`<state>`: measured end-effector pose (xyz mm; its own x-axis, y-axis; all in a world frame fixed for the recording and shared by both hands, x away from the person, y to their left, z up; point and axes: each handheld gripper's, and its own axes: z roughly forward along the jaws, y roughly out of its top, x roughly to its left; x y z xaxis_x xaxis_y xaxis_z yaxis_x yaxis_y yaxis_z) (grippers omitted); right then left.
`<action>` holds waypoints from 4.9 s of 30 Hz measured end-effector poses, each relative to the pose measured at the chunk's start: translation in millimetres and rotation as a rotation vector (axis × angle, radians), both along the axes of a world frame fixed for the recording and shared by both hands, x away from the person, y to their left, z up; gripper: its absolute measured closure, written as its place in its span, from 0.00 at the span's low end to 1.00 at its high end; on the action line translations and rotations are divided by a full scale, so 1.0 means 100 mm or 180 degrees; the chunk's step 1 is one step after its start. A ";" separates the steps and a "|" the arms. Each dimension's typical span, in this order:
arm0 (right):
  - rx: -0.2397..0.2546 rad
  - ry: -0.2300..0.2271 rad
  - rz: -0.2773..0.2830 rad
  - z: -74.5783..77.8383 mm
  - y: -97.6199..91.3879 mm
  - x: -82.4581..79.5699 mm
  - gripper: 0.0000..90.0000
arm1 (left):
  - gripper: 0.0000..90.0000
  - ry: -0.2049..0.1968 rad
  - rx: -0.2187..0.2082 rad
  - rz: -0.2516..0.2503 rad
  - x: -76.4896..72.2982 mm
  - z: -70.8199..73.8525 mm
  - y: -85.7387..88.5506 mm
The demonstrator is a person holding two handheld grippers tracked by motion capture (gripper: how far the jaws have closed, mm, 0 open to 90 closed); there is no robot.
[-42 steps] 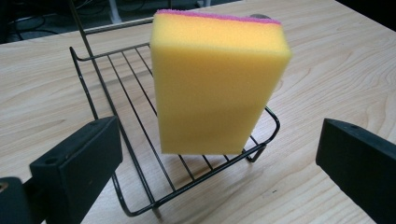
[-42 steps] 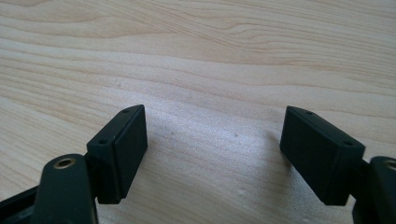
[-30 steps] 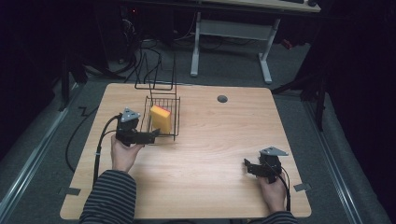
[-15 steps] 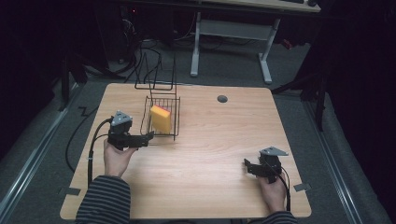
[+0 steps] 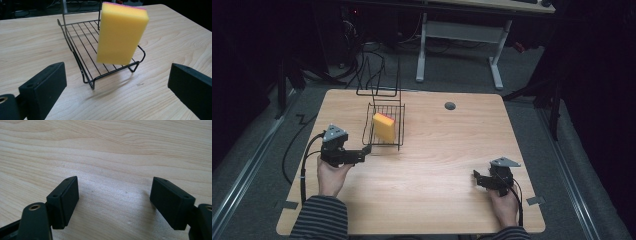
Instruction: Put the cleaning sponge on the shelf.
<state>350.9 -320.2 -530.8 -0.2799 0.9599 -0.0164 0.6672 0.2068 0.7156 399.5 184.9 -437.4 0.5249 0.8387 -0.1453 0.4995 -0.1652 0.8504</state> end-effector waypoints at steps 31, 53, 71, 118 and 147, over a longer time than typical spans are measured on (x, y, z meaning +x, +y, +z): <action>0.0000 -0.0001 0.0000 0.00 0.00 0.00 0.26 | 0.04 0.0010 -0.0125 0.0184 -0.25 -0.13 0.28; -0.0001 -0.0001 0.0000 0.00 0.00 0.00 0.26 | 0.06 0.0122 -0.0189 0.0274 -0.33 -0.33 0.38; -0.0001 -0.0001 0.0000 0.00 0.00 0.00 0.26 | 0.06 0.0266 -0.0123 0.0328 -0.35 -0.58 0.36; -0.0001 0.0000 0.0000 0.00 0.00 0.00 0.26 | 0.07 0.0474 0.0244 0.0436 -0.18 -0.95 0.20; 0.0003 0.0004 -0.0007 0.00 0.00 0.00 0.26 | 0.16 0.0439 0.0687 0.0526 -0.15 -1.00 0.06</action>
